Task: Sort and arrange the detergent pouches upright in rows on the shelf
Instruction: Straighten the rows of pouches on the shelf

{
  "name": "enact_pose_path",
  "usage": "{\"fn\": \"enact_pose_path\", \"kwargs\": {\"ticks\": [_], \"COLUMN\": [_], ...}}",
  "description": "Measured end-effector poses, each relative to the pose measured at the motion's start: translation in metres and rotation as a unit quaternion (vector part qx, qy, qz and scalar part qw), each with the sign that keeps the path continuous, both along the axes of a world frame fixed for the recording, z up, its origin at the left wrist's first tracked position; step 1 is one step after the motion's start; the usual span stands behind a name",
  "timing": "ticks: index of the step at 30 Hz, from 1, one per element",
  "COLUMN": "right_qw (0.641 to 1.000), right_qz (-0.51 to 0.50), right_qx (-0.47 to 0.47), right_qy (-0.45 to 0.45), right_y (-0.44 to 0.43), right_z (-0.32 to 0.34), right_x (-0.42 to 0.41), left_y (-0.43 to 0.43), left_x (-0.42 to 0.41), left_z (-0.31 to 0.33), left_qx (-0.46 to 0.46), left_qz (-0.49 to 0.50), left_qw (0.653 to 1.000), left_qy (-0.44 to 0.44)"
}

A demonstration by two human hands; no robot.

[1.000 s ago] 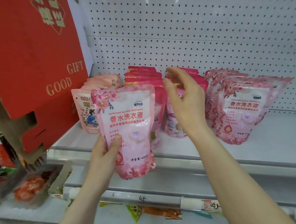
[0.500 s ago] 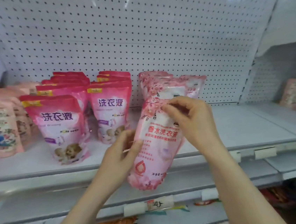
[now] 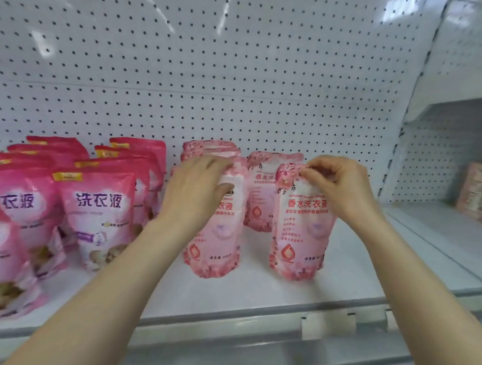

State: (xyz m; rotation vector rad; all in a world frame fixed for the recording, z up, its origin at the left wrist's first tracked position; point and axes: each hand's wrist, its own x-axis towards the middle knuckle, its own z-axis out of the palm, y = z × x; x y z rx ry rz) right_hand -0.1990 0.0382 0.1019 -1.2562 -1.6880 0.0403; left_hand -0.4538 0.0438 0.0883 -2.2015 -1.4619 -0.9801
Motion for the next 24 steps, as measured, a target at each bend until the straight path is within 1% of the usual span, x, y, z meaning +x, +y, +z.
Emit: {"fn": "enact_pose_path", "kwargs": {"ticks": [5, 10, 16, 21, 24], "right_qw": [0.998, 0.995, 0.993, 0.982, 0.974], "right_qz": [0.042, 0.063, 0.038, -0.024, -0.065], "right_qx": [0.004, 0.030, 0.052, 0.082, 0.108], "right_qy": [-0.052, -0.065, -0.098, -0.168, -0.186], "right_y": [0.058, 0.087, 0.094, 0.073, 0.050], "right_z": [-0.012, -0.017, -0.020, -0.020, -0.025], "right_x": [-0.002, -0.015, -0.015, -0.009, 0.007], "left_y": [0.008, 0.007, 0.003, 0.001, -0.005], "left_x": [0.008, 0.011, 0.014, 0.016, 0.023], "left_z": [-0.002, -0.002, -0.003, -0.012, -0.021], "left_qx": [0.033, 0.033, 0.043, 0.034, 0.058], "left_qz": [0.056, 0.071, 0.069, 0.051, 0.015], "left_qw": [0.997, 0.996, 0.995, 0.996, 0.997], "left_qy": [-0.030, -0.038, -0.055, -0.060, -0.057]}}
